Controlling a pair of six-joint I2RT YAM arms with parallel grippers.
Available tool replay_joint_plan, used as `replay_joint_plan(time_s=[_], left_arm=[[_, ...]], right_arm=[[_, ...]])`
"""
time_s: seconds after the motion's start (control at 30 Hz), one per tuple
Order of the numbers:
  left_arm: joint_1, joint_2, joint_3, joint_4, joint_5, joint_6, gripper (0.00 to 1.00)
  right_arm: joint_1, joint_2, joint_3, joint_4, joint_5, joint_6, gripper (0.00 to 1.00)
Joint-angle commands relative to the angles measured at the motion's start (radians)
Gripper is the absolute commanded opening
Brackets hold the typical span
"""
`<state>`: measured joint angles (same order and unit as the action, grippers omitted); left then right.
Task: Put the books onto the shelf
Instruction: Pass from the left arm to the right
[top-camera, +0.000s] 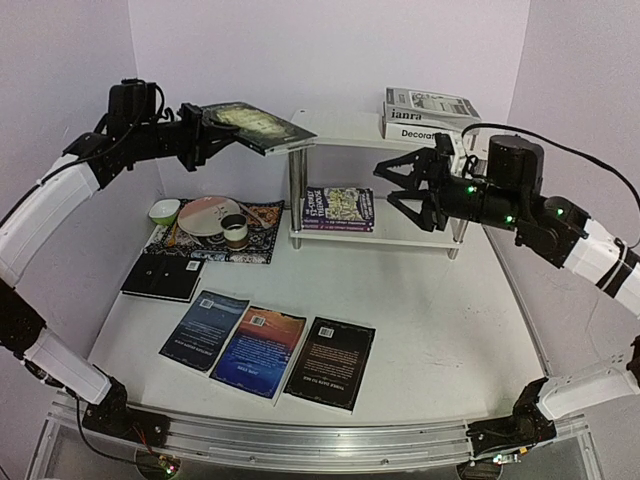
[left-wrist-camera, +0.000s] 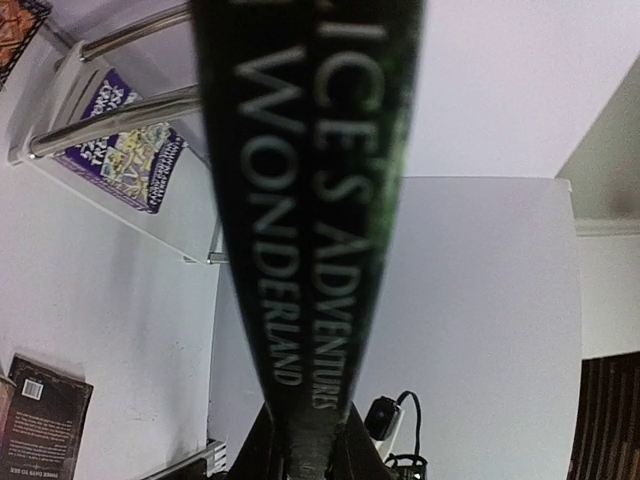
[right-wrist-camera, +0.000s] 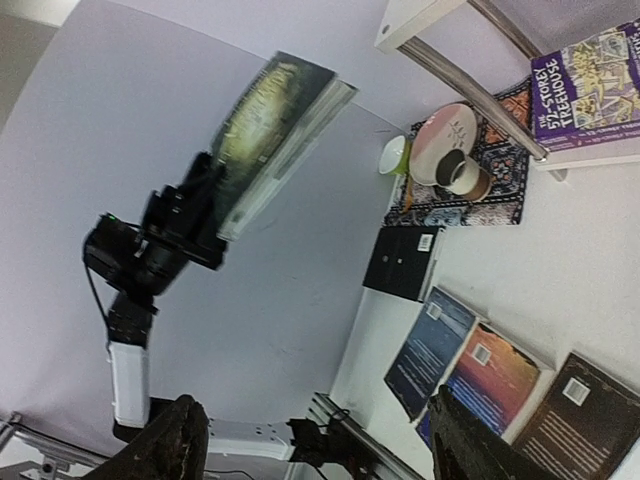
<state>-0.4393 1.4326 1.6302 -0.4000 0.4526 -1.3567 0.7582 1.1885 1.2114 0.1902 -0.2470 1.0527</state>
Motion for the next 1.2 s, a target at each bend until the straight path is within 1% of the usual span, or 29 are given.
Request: replay_joint_plan(time_s=[0.0, 0.07, 0.13, 0.3, 0.6, 0.7, 0.8, 0.87, 1.0, 1.07, 1.17], left_arm=[[0.04, 0.042, 0.2, -0.016, 0.163, 0.13, 0.0], [0.055, 0.097, 0.275, -0.016, 0.232, 0.143, 0.0], [0.066, 0.165, 0.381, -0.016, 0.306, 0.154, 0.0], [0.091, 0.352, 0.598, -0.016, 0.428, 0.142, 0.0], [0.109, 0.658, 0.892, -0.009, 0.512, 0.116, 0.0], [0.109, 0.736, 0.93, 0.044, 0.54, 0.061, 0.0], [0.109, 0.782, 0.949, 0.079, 0.559, 0.033, 0.0], [0.109, 0.802, 0.951, 0.097, 0.567, 0.021, 0.0], [0.11, 0.846, 0.973, 0.129, 0.584, -0.019, 0.0], [0.11, 0.849, 0.968, 0.136, 0.588, -0.022, 0.0], [0.11, 0.825, 0.923, 0.143, 0.588, -0.005, 0.0]], right_arm=[[0.003, -0.058, 0.02, -0.132, 0.054, -0.153, 0.76], [0.004, -0.071, 0.019, -0.158, 0.072, -0.188, 0.76], [0.004, -0.082, 0.025, -0.223, 0.101, -0.223, 0.76], [0.003, -0.099, 0.041, -0.313, 0.122, -0.295, 0.76], [0.002, -0.074, 0.062, -0.348, 0.175, -0.33, 0.77], [0.0, -0.045, 0.079, -0.355, 0.17, -0.339, 0.77], [0.001, -0.008, 0.096, -0.359, 0.166, -0.341, 0.78], [0.002, 0.026, 0.115, -0.359, 0.167, -0.348, 0.81], [0.001, 0.107, 0.172, -0.342, 0.202, -0.351, 0.9], [0.001, 0.147, 0.187, -0.291, 0.271, -0.306, 0.96], [0.0, 0.219, 0.208, -0.121, 0.348, -0.209, 0.96]])
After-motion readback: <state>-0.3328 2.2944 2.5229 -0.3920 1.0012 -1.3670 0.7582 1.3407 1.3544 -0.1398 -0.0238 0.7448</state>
